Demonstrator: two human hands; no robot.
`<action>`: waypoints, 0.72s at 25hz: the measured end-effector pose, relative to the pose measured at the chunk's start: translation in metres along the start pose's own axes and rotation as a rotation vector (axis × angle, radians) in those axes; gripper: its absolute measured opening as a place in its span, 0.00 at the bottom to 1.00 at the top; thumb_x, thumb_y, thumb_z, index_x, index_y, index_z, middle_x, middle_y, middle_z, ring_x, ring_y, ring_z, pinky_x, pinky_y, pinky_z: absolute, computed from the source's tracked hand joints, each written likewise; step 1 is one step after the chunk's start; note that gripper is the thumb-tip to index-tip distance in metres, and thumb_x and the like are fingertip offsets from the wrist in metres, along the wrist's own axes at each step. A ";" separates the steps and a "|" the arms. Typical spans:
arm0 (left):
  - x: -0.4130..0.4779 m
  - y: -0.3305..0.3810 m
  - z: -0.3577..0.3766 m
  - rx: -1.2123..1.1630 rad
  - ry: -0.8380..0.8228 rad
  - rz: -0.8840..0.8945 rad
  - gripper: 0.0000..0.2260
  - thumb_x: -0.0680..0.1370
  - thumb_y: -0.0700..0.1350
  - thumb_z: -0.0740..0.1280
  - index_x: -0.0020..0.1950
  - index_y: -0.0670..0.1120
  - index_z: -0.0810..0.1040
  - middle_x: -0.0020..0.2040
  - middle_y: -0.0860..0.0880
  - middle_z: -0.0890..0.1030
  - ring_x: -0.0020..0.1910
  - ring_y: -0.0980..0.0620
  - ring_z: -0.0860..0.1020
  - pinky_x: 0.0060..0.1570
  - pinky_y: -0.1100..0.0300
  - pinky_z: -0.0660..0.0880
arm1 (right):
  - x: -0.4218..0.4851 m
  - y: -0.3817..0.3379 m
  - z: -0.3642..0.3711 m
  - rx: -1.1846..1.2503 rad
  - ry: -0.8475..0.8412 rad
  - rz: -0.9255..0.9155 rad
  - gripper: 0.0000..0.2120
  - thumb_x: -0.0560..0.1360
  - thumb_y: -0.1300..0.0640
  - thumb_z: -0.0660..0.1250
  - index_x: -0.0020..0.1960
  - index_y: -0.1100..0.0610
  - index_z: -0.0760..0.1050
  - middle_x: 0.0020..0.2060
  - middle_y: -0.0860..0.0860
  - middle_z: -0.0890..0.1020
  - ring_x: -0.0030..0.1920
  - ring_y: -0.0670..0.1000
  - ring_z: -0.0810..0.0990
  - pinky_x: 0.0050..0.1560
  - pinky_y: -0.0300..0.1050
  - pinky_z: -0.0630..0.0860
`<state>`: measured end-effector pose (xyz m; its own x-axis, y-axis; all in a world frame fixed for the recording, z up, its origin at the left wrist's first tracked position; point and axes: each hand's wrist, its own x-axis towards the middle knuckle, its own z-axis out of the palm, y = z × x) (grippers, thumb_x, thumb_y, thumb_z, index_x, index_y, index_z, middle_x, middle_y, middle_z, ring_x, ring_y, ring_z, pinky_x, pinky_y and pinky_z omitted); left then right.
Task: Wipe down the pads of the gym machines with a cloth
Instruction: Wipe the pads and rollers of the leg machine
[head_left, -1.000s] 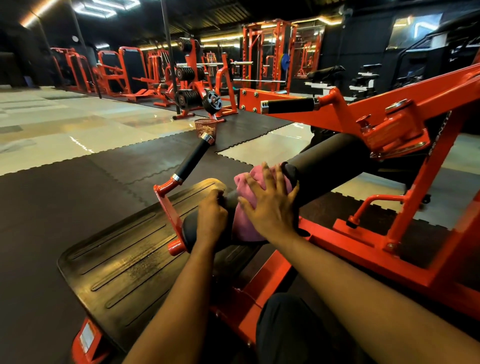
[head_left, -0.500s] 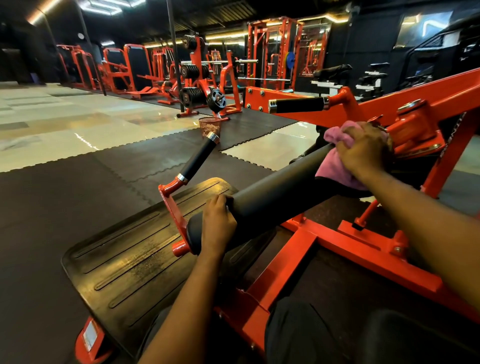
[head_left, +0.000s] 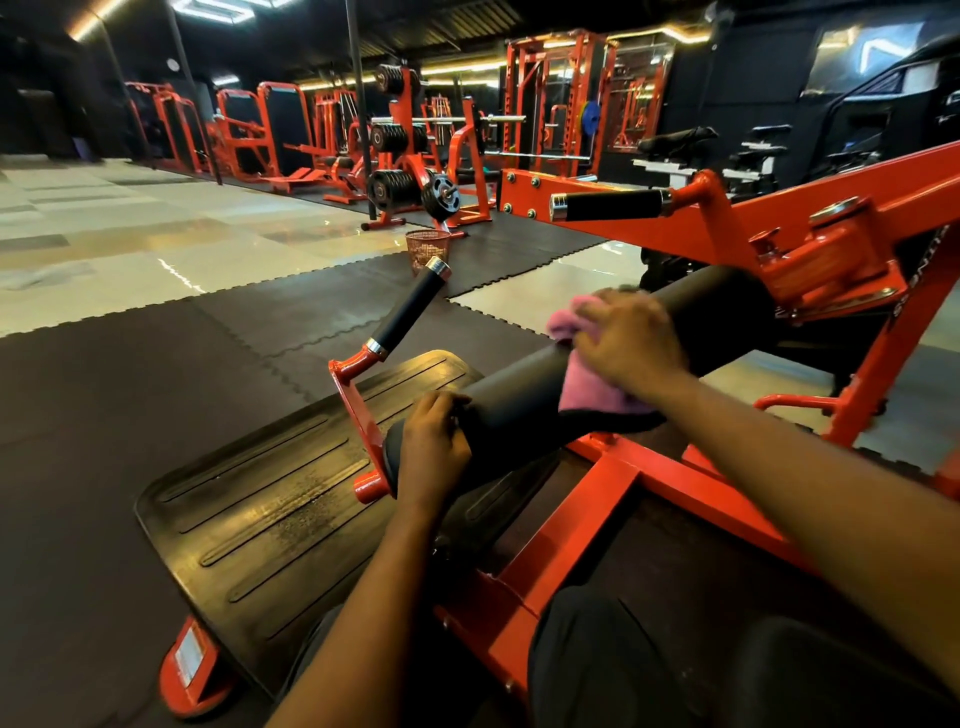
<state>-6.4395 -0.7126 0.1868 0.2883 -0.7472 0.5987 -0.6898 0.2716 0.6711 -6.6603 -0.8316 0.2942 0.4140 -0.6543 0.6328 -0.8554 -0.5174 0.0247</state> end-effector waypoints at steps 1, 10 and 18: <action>0.001 -0.001 -0.002 0.019 0.003 -0.035 0.13 0.78 0.33 0.65 0.60 0.44 0.79 0.61 0.46 0.78 0.58 0.57 0.73 0.56 0.69 0.70 | 0.010 0.029 -0.011 -0.028 0.028 0.096 0.22 0.74 0.45 0.58 0.60 0.52 0.82 0.57 0.55 0.83 0.56 0.60 0.79 0.61 0.54 0.71; -0.003 -0.015 -0.031 -0.012 0.110 -0.236 0.18 0.78 0.28 0.55 0.64 0.39 0.76 0.64 0.42 0.77 0.66 0.46 0.74 0.67 0.50 0.72 | 0.023 -0.048 0.012 -0.040 -0.113 0.181 0.14 0.79 0.47 0.61 0.51 0.52 0.82 0.50 0.56 0.82 0.52 0.60 0.79 0.47 0.50 0.68; 0.010 0.000 -0.029 -0.176 0.180 -0.170 0.13 0.83 0.38 0.54 0.63 0.41 0.75 0.57 0.44 0.78 0.57 0.47 0.77 0.54 0.56 0.75 | 0.005 -0.141 0.028 0.413 -0.299 0.014 0.17 0.82 0.46 0.61 0.65 0.51 0.79 0.63 0.53 0.82 0.63 0.57 0.78 0.70 0.56 0.68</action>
<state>-6.4170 -0.7026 0.2055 0.5135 -0.6759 0.5286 -0.5002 0.2648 0.8245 -6.5284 -0.7774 0.2721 0.5260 -0.7607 0.3804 -0.6923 -0.6428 -0.3281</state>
